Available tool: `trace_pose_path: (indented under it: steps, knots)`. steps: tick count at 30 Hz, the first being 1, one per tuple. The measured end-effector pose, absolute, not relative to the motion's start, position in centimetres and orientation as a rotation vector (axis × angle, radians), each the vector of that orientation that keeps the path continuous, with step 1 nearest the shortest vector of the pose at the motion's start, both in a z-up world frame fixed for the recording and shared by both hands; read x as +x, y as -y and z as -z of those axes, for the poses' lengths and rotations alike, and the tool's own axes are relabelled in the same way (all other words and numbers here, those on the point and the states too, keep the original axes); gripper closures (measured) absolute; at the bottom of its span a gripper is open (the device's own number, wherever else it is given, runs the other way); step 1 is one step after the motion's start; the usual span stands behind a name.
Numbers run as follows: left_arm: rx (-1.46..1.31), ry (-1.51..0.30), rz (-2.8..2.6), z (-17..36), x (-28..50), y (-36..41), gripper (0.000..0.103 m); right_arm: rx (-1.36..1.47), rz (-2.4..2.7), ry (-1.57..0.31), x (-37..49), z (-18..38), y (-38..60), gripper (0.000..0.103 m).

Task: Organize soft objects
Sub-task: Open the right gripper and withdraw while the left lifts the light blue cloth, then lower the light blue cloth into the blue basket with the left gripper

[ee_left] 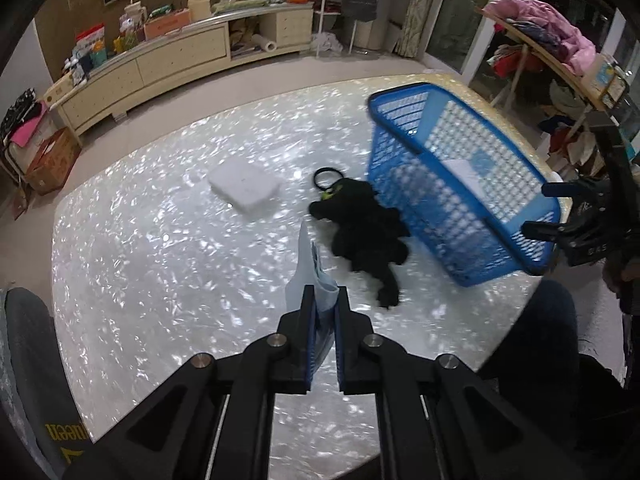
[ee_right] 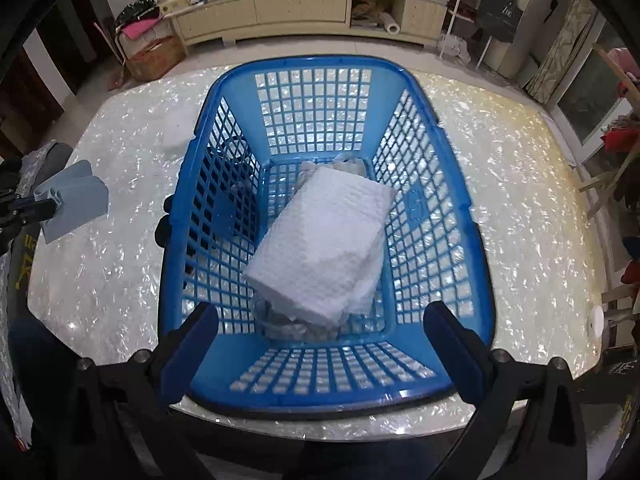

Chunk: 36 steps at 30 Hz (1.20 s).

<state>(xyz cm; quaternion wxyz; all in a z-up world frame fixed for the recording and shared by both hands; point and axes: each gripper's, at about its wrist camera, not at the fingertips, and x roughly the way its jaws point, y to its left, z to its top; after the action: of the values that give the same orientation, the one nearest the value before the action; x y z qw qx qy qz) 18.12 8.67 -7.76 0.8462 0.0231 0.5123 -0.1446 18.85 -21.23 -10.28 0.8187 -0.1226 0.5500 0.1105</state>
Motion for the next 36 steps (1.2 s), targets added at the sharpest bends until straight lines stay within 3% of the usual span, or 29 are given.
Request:
trace_pose_path:
  steps: [17,36]
  knots:
    - [0.113,-0.997,0.350,2.8,17.4,-0.2,0.097,-0.175,-0.228,-1.078,16.3,8.4,25.7,0.000]
    - [0.261,-0.989,0.393,2.6,24.9,8.6,0.097,-0.124,-0.197,-1.108,20.0,10.1,29.5,0.000]
